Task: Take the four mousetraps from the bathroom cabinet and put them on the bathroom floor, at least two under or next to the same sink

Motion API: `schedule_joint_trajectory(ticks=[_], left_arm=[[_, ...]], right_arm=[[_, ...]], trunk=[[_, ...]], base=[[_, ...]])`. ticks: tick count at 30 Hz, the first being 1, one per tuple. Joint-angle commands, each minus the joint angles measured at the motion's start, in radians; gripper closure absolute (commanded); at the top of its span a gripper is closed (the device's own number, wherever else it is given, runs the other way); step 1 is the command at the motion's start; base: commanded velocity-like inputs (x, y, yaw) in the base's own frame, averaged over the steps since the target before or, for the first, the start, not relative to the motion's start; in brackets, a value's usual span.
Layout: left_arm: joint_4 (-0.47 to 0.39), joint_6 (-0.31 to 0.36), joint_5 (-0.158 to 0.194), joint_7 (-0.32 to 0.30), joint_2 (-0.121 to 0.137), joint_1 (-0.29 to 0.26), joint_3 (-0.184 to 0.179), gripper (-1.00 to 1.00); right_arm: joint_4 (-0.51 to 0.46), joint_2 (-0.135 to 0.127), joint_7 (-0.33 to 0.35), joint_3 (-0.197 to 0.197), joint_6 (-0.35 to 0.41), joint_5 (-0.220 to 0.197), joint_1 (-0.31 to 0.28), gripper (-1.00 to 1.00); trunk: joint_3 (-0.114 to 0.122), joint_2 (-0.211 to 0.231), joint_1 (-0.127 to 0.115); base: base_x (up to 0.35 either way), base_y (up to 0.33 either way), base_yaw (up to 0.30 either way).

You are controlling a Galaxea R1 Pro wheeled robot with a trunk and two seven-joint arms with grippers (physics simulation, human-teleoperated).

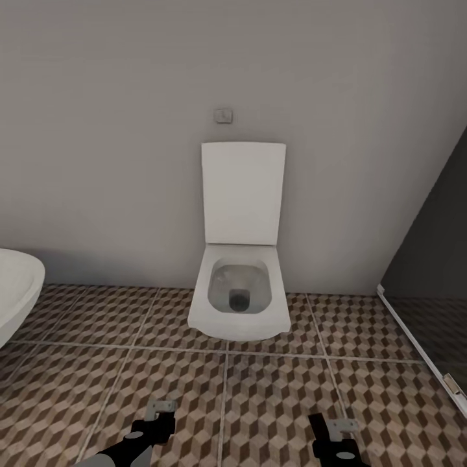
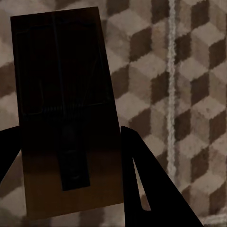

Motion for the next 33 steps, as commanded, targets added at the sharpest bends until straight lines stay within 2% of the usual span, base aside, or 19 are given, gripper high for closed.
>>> schedule_joint_trajectory(ticks=[1, 10, 22, 25, 28, 30, 33], left_arm=[[0.001, -0.003, -0.014, 0.009, 0.0, -0.001, 0.008, 1.0], [0.001, -0.003, -0.015, 0.012, 0.0, -0.001, 0.008, 1.0], [-0.001, 0.006, -0.018, 0.02, -0.003, -0.001, 0.009, 1.0], [-0.012, 0.08, -0.021, 0.018, -0.004, -0.001, 0.008, 1.0], [-0.083, 0.166, -0.024, 0.013, -0.006, -0.002, 0.006, 1.0], [-0.131, 0.193, -0.024, 0.01, -0.006, -0.003, 0.006, 1.0], [-0.168, 0.212, -0.024, 0.001, -0.006, -0.004, 0.005, 1.0]], right_arm=[[0.003, 0.0, -0.004, -0.003, -0.005, 0.008, -0.001, 1.0], [0.003, 0.002, -0.004, -0.003, -0.039, 0.013, -0.001, 1.0], [0.002, 0.011, -0.007, -0.001, -0.03, 0.02, -0.002, 1.0], [-0.005, 0.023, -0.012, -0.002, -0.006, 0.02, -0.002, 1.0], [-0.045, 0.041, -0.014, -0.002, 0.026, 0.018, -0.003, 1.0], [-0.075, 0.049, -0.015, -0.003, 0.043, 0.017, -0.004, 1.0], [-0.102, 0.083, -0.015, -0.002, 0.061, 0.016, -0.007, 1.0]], trunk=[[-0.001, 0.0, 0.0], [-0.001, 0.0, 0.0], [-0.001, 0.0, 0.0], [-0.001, 0.0, 0.0], [-0.001, 0.0, 0.0], [-0.001, 0.0, 0.0], [-0.001, 0.0, 0.0]], base=[[0.0, 0.0, 0.0], [0.0, 0.0, 0.0], [0.0, 0.0, 0.0], [0.0, 0.0, 0.0], [0.0, 0.0, 0.0], [0.0, 0.0, 0.0], [0.0, 0.0, 0.0]])
